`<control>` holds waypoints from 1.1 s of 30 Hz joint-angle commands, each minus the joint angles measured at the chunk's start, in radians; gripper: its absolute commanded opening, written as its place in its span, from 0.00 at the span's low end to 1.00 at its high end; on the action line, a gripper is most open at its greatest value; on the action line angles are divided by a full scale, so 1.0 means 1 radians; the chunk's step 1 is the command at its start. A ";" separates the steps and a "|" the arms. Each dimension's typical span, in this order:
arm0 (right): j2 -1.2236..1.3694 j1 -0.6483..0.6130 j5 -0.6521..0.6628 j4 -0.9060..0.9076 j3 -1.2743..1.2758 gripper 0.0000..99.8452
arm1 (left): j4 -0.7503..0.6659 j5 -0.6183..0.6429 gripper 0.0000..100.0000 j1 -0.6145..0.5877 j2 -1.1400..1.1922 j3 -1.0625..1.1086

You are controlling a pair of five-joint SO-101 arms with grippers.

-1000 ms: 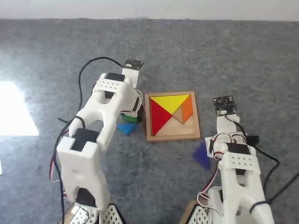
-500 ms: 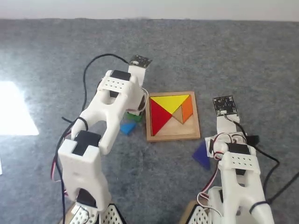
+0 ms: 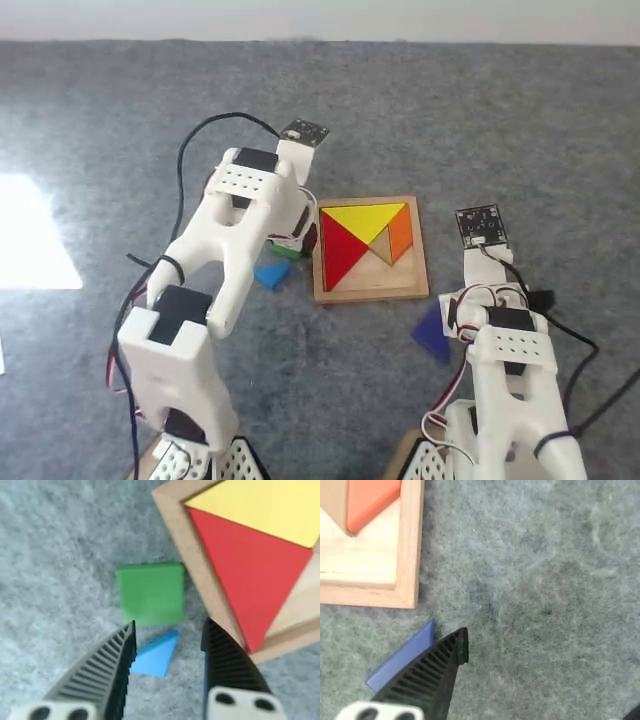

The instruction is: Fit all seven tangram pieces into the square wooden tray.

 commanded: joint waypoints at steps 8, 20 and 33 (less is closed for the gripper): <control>-0.028 -0.007 0.012 -0.015 -0.005 0.52 | -0.087 -0.080 0.21 -0.031 0.115 -0.021; -0.025 -0.007 0.012 -0.015 -0.005 0.52 | -0.086 -0.086 0.17 -0.015 0.144 -0.062; -0.025 -0.007 0.012 -0.016 -0.005 0.52 | -0.012 -0.083 0.06 -0.026 0.061 -0.071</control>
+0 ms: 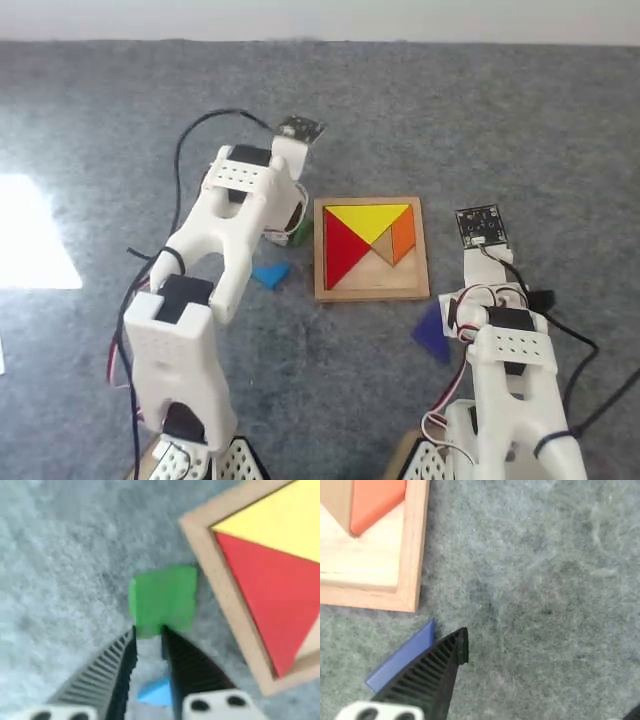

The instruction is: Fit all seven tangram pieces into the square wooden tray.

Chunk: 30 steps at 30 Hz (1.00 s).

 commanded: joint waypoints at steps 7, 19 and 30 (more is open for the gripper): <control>-0.025 -0.007 0.012 -0.016 -0.005 0.52 | 0.049 -0.009 0.08 0.000 -0.133 -0.012; -0.025 -0.007 0.012 -0.016 -0.005 0.52 | -0.020 0.011 0.26 0.000 -0.012 -0.134; -0.027 -0.008 0.012 -0.016 -0.005 0.52 | -0.028 0.011 0.24 0.000 0.160 -0.232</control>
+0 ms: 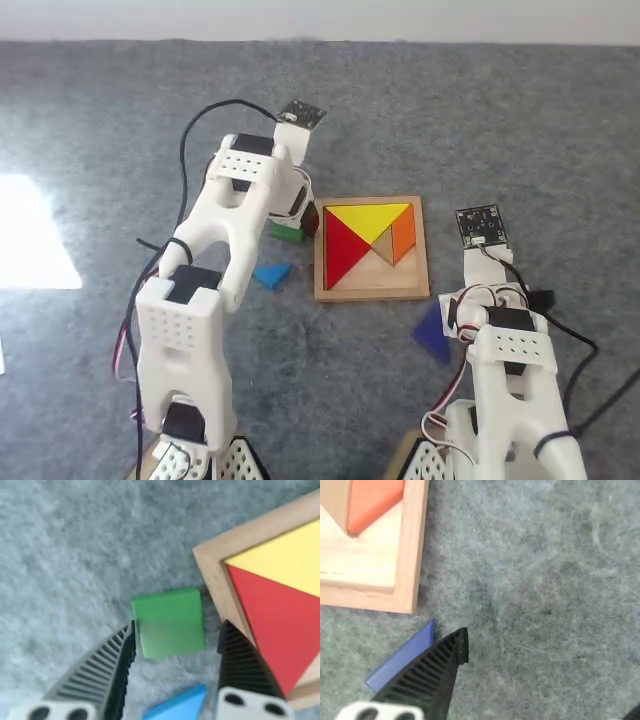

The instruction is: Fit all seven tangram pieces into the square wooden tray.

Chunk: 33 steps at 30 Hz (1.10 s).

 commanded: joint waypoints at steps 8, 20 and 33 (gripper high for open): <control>-0.027 -0.008 0.012 -0.015 -0.005 0.52 | 0.002 -0.015 0.23 -0.071 0.034 -0.051; -0.025 -0.008 0.012 -0.015 -0.005 0.52 | 0.040 -0.069 0.23 -0.060 0.043 -0.051; -0.025 -0.008 0.012 -0.016 -0.005 0.52 | 0.213 -0.069 0.06 -0.037 0.129 -0.137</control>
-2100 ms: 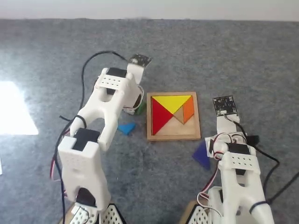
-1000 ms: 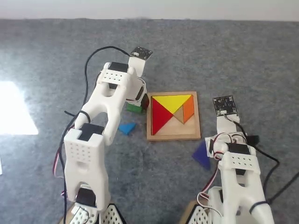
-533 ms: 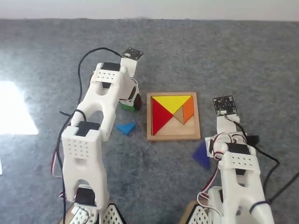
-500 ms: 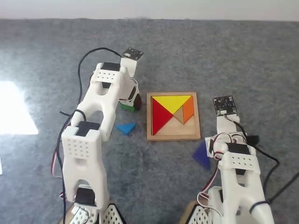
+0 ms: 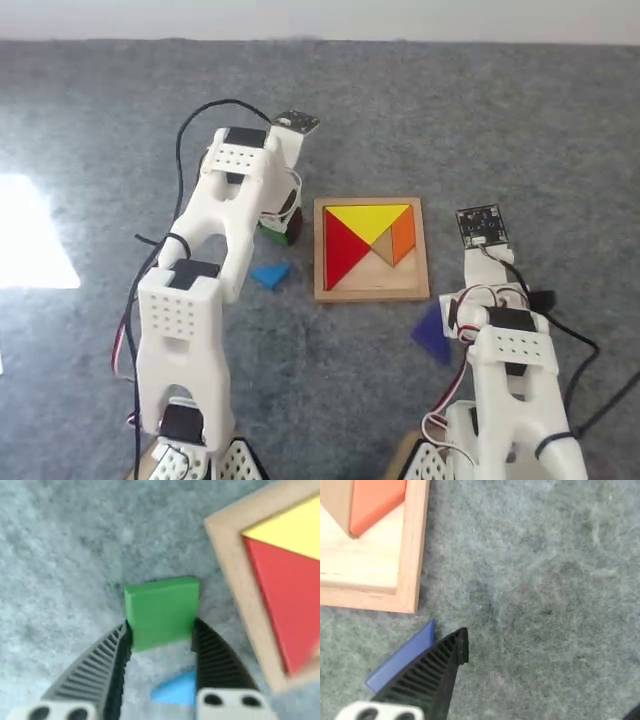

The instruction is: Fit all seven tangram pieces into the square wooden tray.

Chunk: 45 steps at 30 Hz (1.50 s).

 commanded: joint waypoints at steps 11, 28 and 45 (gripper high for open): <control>-0.028 -0.008 0.012 -0.016 -0.005 0.52 | 0.110 0.009 0.11 0.005 -0.212 -0.008; -0.028 -0.008 0.012 -0.016 -0.005 0.52 | 0.064 -0.009 0.25 0.000 0.110 -0.156; -0.028 -0.008 0.012 -0.016 -0.005 0.52 | 0.163 0.021 0.04 -0.002 -0.006 -0.193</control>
